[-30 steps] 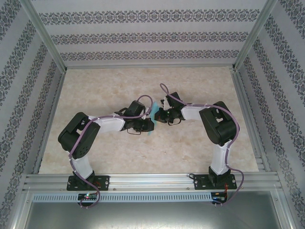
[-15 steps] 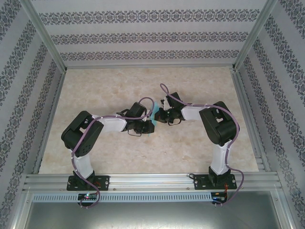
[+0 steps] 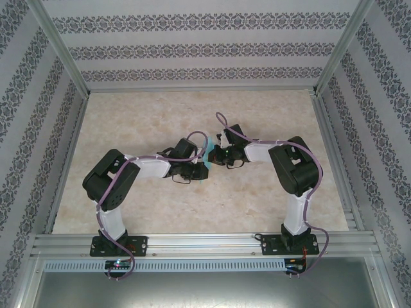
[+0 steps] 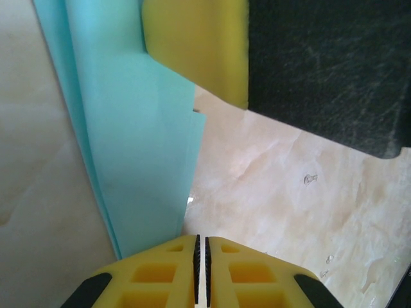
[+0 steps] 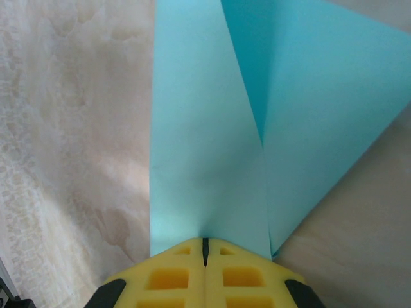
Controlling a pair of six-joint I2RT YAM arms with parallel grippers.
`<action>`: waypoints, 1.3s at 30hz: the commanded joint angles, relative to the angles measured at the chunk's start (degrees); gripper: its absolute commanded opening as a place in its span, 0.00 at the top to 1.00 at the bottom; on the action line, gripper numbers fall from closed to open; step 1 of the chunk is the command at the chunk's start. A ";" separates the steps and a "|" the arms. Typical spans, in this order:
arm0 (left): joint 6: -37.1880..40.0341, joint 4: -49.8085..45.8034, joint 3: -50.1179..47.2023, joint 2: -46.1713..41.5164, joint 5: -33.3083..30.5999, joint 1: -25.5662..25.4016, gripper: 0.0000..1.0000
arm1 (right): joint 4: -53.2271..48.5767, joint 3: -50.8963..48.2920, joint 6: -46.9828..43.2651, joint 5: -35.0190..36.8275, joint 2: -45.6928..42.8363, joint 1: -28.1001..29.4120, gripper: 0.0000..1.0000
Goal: Fold a paper plane with a square sheet of paper (pick it up from the middle)
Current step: Fold the wing for the fifth time at the center of the table.
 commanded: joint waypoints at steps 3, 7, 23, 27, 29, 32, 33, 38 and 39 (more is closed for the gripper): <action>-0.29 -0.31 -1.20 -4.68 0.07 -0.63 0.85 | -5.94 -3.08 -1.19 6.18 3.13 0.46 0.99; -0.10 -1.68 -1.50 -7.68 -2.32 0.08 0.85 | -5.85 -3.20 -1.19 5.99 3.13 0.46 0.99; 0.93 -1.14 -1.51 -1.17 0.01 0.48 0.87 | -6.44 -3.15 -1.54 5.98 2.52 0.27 0.99; 1.79 -1.91 -1.55 -0.73 0.45 0.35 0.87 | -6.54 -2.85 -1.55 5.97 2.69 0.28 0.99; 2.40 -2.73 -1.50 -0.74 0.23 0.32 0.88 | -6.64 -2.76 -1.54 5.93 2.79 0.33 0.99; 3.15 -3.86 -1.62 -0.67 0.04 0.15 0.88 | -6.85 -2.61 -1.55 5.98 2.94 0.28 0.99; 3.49 -4.30 -1.55 -0.62 -0.11 0.12 0.88 | -6.91 -2.57 -1.63 5.98 2.95 0.28 0.99; 4.85 -7.09 -1.12 -0.76 -1.15 -0.29 0.89 | -7.00 -2.61 -1.69 6.09 2.94 0.20 0.99; 5.31 -8.03 -1.01 -0.96 -1.86 -0.40 0.89 | -6.99 -2.57 -1.81 6.07 2.94 0.20 0.99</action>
